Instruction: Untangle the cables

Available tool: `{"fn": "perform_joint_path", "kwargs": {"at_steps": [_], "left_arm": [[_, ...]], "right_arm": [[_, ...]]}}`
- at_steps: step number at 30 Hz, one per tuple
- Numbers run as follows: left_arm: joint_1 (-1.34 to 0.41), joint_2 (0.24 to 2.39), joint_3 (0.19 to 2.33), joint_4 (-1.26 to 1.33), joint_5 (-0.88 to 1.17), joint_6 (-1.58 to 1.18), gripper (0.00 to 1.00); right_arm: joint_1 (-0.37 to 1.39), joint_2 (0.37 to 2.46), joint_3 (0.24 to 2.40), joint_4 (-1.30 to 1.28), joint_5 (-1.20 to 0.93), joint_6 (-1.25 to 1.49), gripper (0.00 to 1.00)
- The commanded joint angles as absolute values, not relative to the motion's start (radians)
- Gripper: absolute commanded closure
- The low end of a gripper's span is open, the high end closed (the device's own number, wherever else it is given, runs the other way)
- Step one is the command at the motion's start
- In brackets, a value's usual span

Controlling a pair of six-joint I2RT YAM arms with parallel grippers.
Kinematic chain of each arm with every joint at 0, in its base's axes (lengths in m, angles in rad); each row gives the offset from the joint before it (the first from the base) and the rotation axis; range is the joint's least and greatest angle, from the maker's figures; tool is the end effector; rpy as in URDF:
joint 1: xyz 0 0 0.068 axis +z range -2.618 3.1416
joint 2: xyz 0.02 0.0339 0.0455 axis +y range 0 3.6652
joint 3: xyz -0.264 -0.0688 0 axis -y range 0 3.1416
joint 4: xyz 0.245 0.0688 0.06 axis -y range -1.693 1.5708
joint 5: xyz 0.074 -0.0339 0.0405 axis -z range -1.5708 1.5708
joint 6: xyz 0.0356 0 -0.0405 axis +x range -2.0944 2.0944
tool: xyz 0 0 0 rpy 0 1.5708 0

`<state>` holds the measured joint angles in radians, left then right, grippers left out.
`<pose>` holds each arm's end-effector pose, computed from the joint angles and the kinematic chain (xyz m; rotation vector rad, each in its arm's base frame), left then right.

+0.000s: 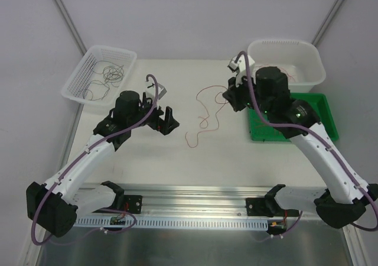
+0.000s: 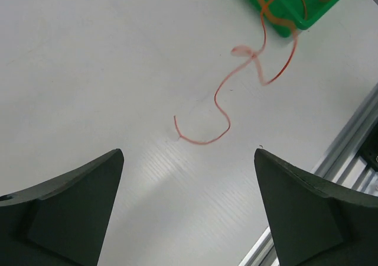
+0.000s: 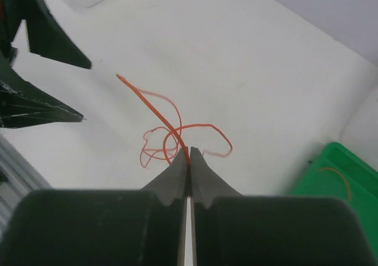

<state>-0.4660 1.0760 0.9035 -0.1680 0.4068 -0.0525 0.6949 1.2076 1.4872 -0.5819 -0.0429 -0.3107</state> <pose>0.2142 -0.1235 0.3273 0.6718 1.8321 -0.7347 0.1908 0.1611 0.4529 -0.9338 1.6363 0.3042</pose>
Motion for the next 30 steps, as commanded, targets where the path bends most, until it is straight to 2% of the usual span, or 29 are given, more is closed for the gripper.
{"fn": "perform_joint_path", "kwargs": {"at_steps": [1,5,10,22,30], "left_arm": [[-0.474,1.028,0.887,-0.137,0.27,-0.049,0.05],[-0.472,1.019,0.884,-0.137,0.195,-0.071,0.01],[-0.472,1.017,0.879,-0.137,0.164,-0.075,0.01],[-0.472,1.032,0.876,-0.14,0.143,-0.081,0.01],[-0.472,1.045,0.877,-0.141,0.146,-0.081,0.01]], "right_arm": [[0.641,1.167,1.621,-0.771,0.097,-0.374,0.99],[0.572,1.167,1.779,-0.841,0.215,-0.425,0.99],[0.427,1.149,1.839,-0.799,0.307,-0.451,0.99],[0.14,1.19,1.979,-0.623,0.259,-0.454,0.99],[0.003,1.233,2.031,-0.532,0.094,-0.353,0.99]]}}
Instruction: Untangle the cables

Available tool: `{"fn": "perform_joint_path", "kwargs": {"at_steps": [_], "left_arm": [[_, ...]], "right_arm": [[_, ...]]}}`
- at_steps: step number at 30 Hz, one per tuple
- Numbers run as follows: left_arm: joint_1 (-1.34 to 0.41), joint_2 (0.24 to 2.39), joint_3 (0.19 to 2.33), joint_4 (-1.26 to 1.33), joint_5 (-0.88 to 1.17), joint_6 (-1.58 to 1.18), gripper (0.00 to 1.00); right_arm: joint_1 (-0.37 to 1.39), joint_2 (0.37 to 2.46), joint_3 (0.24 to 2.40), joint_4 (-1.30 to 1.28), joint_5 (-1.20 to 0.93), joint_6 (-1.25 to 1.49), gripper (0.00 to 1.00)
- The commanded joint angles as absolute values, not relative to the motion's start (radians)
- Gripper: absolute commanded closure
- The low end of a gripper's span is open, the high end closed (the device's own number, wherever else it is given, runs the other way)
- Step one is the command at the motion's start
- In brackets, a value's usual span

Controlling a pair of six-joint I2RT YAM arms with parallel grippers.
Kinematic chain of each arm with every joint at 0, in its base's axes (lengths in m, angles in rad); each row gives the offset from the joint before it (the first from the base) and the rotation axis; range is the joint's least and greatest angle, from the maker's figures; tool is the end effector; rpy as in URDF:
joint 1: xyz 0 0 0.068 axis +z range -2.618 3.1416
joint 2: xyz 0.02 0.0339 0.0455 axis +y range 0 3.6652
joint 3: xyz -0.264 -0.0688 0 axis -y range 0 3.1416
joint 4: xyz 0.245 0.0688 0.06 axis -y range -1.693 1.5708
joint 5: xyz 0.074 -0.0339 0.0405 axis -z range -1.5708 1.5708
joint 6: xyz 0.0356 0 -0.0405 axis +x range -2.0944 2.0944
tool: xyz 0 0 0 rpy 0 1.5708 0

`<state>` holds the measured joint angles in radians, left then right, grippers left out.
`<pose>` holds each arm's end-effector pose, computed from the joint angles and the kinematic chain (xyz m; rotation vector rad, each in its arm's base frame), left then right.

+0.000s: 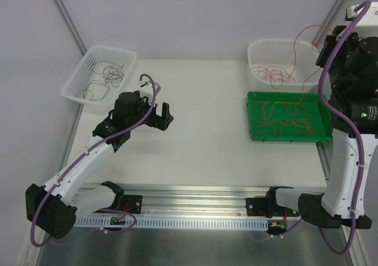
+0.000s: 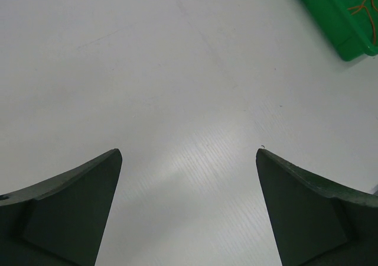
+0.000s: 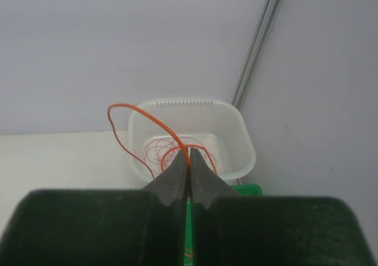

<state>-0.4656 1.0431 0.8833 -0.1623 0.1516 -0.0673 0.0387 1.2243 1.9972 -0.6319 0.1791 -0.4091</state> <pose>0.2139 -0.1135 0.3273 0.4824 1.8594 -0.5044 0.1719 0.0003 0.5911 -0.1743 1.4357 -0.4321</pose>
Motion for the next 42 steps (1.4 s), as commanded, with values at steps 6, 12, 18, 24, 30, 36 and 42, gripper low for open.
{"fn": "perform_joint_path", "kwargs": {"at_steps": [6,12,18,24,30,36,42], "left_arm": [[-0.471,1.049,0.881,-0.141,0.144,-0.075,0.01],[-0.469,1.057,0.884,-0.143,0.146,-0.075,0.01],[-0.468,1.068,0.884,-0.143,0.147,-0.072,0.01],[-0.468,1.066,0.887,-0.147,0.147,-0.072,0.01],[-0.465,1.046,0.884,-0.146,0.141,-0.072,0.01],[-0.46,1.031,0.884,-0.147,0.143,-0.075,0.01],[-0.448,0.979,0.884,-0.146,0.117,-0.078,0.01]], "right_arm": [[-0.08,1.249,1.953,-0.499,0.051,-0.333,0.99],[-0.17,1.226,1.611,-0.361,-0.036,-0.259,0.99],[-0.225,1.242,1.205,-0.138,-0.13,-0.146,0.99],[-0.302,1.365,1.034,-0.006,-0.19,-0.04,0.98],[-0.36,1.548,1.072,-0.103,-0.235,-0.008,0.79],[-0.382,1.447,1.058,-0.215,-0.129,0.077,0.38],[-0.382,1.176,1.159,-0.467,-0.006,0.06,0.08]]}}
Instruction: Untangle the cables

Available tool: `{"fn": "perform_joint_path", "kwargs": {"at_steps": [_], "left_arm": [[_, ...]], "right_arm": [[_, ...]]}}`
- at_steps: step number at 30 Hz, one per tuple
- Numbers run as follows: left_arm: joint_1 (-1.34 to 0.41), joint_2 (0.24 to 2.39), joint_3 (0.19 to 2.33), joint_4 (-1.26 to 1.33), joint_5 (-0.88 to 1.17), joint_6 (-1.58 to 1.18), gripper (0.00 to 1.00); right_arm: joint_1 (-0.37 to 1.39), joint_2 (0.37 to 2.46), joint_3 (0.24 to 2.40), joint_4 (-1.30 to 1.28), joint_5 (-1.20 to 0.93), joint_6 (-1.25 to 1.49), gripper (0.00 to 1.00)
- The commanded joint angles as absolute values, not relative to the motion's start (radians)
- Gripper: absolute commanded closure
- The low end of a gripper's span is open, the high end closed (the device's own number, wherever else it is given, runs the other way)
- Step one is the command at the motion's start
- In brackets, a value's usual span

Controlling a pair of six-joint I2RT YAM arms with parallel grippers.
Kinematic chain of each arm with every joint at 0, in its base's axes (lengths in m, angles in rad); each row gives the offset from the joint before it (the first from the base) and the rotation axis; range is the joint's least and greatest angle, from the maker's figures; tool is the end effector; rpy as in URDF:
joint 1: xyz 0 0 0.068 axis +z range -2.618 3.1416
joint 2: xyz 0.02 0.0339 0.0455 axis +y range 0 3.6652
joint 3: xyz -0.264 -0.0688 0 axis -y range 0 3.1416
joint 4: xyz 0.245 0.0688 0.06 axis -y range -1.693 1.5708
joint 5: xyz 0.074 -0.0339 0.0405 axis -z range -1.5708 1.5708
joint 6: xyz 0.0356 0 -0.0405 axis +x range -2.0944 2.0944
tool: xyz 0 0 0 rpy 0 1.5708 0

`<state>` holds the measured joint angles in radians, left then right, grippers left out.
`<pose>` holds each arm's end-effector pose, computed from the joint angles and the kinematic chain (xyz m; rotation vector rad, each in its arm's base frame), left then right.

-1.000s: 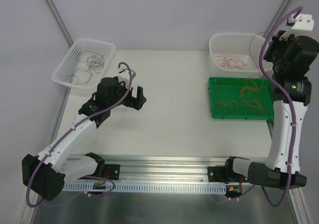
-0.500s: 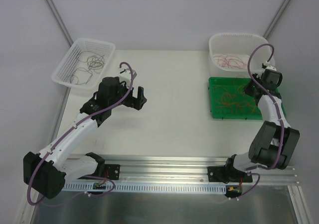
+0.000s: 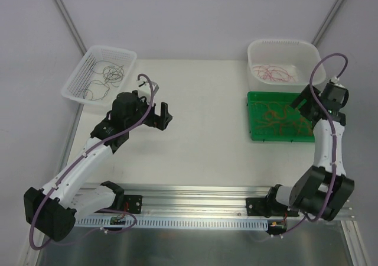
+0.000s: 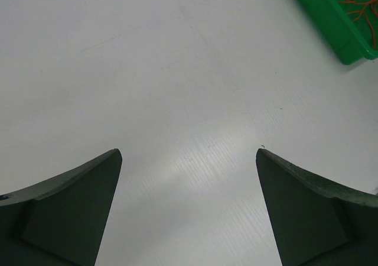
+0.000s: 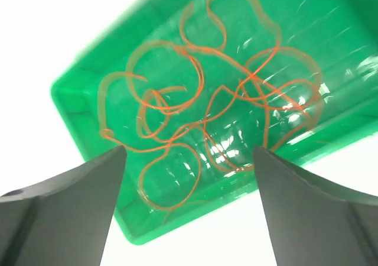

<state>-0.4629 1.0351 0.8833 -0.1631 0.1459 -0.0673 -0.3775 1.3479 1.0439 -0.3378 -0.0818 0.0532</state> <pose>0.2127 -0.1120 0.3290 0.4748 1.8532 -0.4981 0.2809 -0.1083 0.2893 0.4282 2.1697 -0.0896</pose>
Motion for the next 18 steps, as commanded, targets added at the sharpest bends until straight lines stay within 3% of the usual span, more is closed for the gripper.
{"fn": "perform_joint_path", "kwargs": {"at_steps": [1,3,12,18], "left_arm": [[-0.445,0.967,0.882,-0.147,0.111,-0.081,0.01],[-0.433,0.922,0.879,-0.147,0.089,-0.081,0.01],[-0.419,0.602,0.894,-0.265,-0.08,-0.169,0.01],[-0.419,0.272,0.868,-0.425,-0.234,-0.276,0.01]], "right_arm": [[-0.382,1.143,1.176,-0.503,-0.008,0.054,0.06],[-0.382,1.066,1.231,-0.603,-0.008,0.037,0.01],[-0.382,0.642,1.411,-0.886,-0.123,-0.03,0.03],[-0.304,0.349,1.352,-0.943,-0.06,-0.048,0.03]]}}
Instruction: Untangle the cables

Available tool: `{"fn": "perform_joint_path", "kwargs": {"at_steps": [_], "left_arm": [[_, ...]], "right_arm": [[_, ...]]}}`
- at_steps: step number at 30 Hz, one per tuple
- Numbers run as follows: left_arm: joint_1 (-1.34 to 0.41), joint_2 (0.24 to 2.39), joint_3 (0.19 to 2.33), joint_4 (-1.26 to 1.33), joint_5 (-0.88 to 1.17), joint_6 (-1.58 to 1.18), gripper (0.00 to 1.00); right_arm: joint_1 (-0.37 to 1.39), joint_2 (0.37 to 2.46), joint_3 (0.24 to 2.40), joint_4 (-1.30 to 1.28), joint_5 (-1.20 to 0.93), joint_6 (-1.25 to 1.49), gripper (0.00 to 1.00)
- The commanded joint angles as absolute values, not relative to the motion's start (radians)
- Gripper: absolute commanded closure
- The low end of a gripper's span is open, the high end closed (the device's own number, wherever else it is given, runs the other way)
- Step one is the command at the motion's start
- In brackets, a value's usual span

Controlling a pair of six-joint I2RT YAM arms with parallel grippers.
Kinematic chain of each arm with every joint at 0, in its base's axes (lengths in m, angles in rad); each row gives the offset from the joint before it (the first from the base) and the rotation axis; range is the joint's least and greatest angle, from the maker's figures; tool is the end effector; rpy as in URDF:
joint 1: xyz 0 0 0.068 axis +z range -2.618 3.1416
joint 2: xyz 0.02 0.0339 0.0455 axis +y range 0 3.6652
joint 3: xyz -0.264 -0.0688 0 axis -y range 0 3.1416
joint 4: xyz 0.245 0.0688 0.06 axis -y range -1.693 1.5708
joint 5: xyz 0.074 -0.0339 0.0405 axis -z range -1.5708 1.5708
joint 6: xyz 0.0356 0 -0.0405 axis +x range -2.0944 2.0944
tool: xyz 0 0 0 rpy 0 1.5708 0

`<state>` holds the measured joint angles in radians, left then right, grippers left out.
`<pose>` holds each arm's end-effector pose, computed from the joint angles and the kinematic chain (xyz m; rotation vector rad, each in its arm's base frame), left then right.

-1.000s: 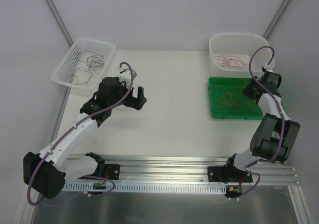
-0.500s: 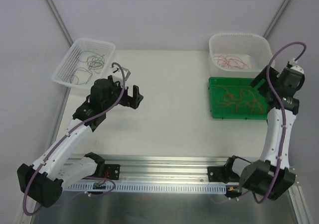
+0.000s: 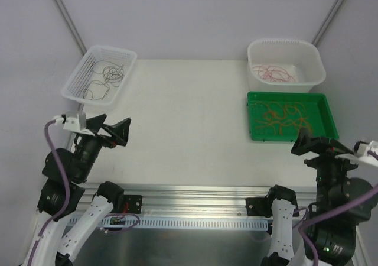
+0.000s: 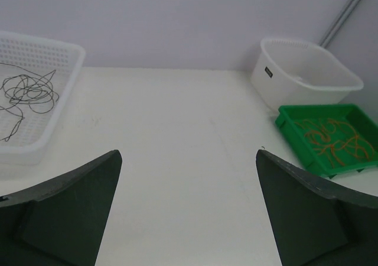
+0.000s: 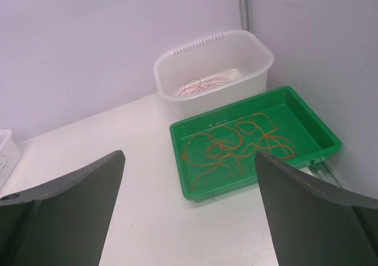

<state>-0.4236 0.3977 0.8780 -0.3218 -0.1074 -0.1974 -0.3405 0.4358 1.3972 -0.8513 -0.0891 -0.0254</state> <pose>0.0692 -0.0270 0.3994 0.0716 1.4257 -0.4375 -0.0173 0.0095 0.4722 0.1577 1.4569 -0.2332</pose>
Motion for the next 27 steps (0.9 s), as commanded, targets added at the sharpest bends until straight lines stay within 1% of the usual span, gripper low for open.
{"fn": "perform_joint_path", "kwargs": {"at_steps": [1,5,10,14,17,22,27], "left_arm": [[-0.419,0.231,0.864,-0.442,-0.254,-0.273,0.01],[-0.419,0.014,0.876,-0.532,-0.348,-0.245,0.01],[-0.417,-0.15,0.874,-0.595,-0.429,-0.213,0.01],[-0.417,-0.16,0.923,-0.692,-0.456,-0.233,0.01],[-0.416,-0.163,0.923,-0.724,-0.451,-0.241,0.01],[-0.417,-0.163,0.911,-0.758,-0.445,-0.276,0.01],[-0.417,-0.164,0.897,-0.769,-0.422,-0.287,0.01]], "right_arm": [[-0.273,0.319,1.327,-0.937,-0.052,-0.048,0.03],[-0.18,0.218,1.249,-0.979,-0.006,-0.048,0.03],[-0.068,0.059,1.14,-1.019,0.138,-0.049,0.03],[-0.002,-0.124,1.103,-1.014,0.189,-0.072,0.03],[0.02,-0.175,1.091,-1.025,0.199,-0.103,0.03],[0.052,-0.187,1.117,-1.092,0.23,-0.114,0.03],[0.057,-0.187,1.129,-1.108,0.227,-0.12,0.03]]}}
